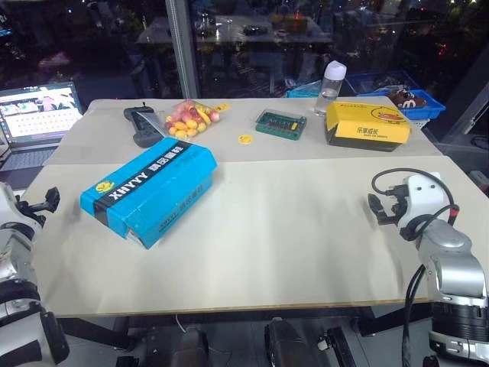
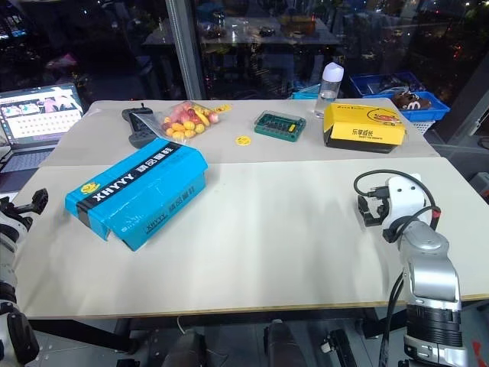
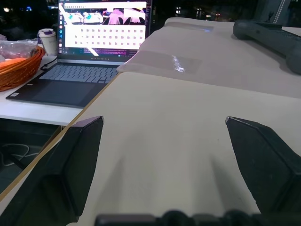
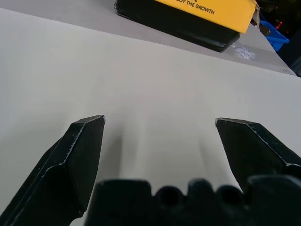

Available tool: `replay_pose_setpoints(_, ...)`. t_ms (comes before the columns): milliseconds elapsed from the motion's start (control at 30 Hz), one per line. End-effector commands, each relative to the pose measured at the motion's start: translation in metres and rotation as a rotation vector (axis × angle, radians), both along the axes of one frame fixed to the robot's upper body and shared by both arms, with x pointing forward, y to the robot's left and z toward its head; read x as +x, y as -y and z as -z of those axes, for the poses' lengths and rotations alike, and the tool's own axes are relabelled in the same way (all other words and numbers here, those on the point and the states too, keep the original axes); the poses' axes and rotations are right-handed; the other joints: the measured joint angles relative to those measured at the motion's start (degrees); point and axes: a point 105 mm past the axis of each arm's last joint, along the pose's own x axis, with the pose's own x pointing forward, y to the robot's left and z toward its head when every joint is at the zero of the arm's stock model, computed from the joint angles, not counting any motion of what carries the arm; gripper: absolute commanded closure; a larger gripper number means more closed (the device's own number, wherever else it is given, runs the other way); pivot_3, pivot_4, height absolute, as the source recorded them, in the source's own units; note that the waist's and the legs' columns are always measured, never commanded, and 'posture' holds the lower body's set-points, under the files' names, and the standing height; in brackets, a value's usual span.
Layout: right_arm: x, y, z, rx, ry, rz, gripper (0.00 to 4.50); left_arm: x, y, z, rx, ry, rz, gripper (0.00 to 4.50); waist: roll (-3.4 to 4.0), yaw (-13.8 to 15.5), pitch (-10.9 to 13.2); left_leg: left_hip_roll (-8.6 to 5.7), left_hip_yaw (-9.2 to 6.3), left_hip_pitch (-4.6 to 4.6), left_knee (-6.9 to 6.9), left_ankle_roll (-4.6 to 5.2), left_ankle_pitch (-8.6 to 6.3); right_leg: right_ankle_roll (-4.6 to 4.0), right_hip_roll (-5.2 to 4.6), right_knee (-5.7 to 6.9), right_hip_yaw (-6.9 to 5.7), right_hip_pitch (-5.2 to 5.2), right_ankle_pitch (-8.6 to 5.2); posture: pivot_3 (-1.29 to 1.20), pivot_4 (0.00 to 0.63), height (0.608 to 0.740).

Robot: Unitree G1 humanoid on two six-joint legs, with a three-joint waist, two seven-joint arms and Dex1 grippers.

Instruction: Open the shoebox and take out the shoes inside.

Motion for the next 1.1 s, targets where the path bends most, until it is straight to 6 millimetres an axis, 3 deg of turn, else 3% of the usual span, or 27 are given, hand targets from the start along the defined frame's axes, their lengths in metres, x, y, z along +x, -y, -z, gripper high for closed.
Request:
replay_pose_setpoints(33, 0.001, -0.009, -0.019, -0.02, 0.047, -0.044, 0.0, 0.003, 0.004, -0.016, 0.019, 0.057, 0.033, 0.02, 0.0, -0.01, 0.0, 0.0, 0.0, 0.0, 0.0, 0.0, 0.0, 0.0, 0.0, 0.0, 0.0, 0.0, 0.0, 0.0, 0.15, 0.643)
replay_pose_setpoints(167, -0.008, -0.075, -0.005, 0.074, -0.11, -0.442, 0.0, 0.012, 0.036, -0.008, 0.076, -0.08, 0.381, 0.02, 0.0, -0.05, 0.0, 0.0, 0.0, 0.0, 0.0, 0.0, 0.0, -0.02, 0.01, 0.03, -0.01, 0.0, -0.01, 0.0, 0.15, 0.643)
replay_pose_setpoints(333, -0.047, -0.152, -0.004, 0.134, -0.252, -0.951, 0.0, 0.005, 0.033, -0.013, 0.147, -0.213, 0.498, 0.02, 0.01, -0.73, 0.02, 0.0, -0.02, 0.0, -0.02, 0.08, -0.04, -0.11, 0.02, 0.03, -0.02, -0.02, -0.07, 0.0, 0.15, 0.643)
replay_pose_setpoints(467, -0.037, -0.192, -0.006, 0.179, -0.23, -1.023, 0.0, 0.008, 0.035, -0.017, 0.194, -0.265, 0.531, 0.02, 0.02, -1.11, 0.02, 0.0, -0.05, 0.02, -0.02, 0.17, -0.1, -0.1, 0.01, -0.03, -0.04, 0.01, -0.1, 0.0, 0.15, 0.643)
replay_pose_setpoints(533, -0.027, -0.207, 0.0, 0.134, -0.221, -1.022, 0.52, 0.012, 0.041, -0.02, 0.206, -0.269, 0.562, 0.0, 0.02, -1.26, 0.02, 0.0, -0.05, 0.03, -0.01, 0.17, -0.09, -0.1, 0.01, 0.0, -0.04, 0.02, -0.09, 0.0, 0.15, 0.643)
replay_pose_setpoints(633, -0.006, -0.219, 0.002, 0.149, -0.193, -0.951, 1.37, 0.019, 0.05, -0.019, 0.216, -0.271, 0.591, 0.77, 0.0, -1.3, 0.02, 0.0, -0.05, 0.02, -0.01, 0.17, -0.09, -0.11, 0.01, -0.01, -0.06, 0.01, -0.08, 0.0, 0.15, 0.643)
replay_pose_setpoints(933, 0.01, -0.247, 0.018, 0.057, -0.215, -0.96, 4.45, 0.033, 0.068, -0.007, 0.217, -0.292, 0.623, 3.97, 0.01, -1.79, 0.02, 0.0, -0.06, -0.05, -0.01, 0.32, -0.18, -0.07, 0.02, 0.03, -0.08, -0.01, 0.17, 0.0, 0.15, 0.643)
replay_pose_setpoints(1000, 0.015, -0.252, 0.021, 0.016, -0.218, -0.949, 4.5, 0.037, 0.077, 0.001, 0.221, -0.309, 0.652, 4.46, 0.01, -1.99, 0.02, 0.0, -0.06, -0.01, -0.01, 0.32, -0.18, -0.08, 0.02, 0.08, -0.08, -0.01, 0.17, 0.0, 0.15, 0.643)
replay_pose_setpoints(1100, 0.014, -0.26, 0.022, -0.003, -0.222, -0.98, 4.5, 0.044, 0.09, 0.006, 0.201, -0.297, 0.683, 4.46, 0.01, -1.86, 0.02, 0.0, -0.07, 0.01, 0.0, 0.32, -0.17, -0.06, 0.02, 0.18, -0.08, -0.01, 0.15, 0.0, 0.15, 0.643)
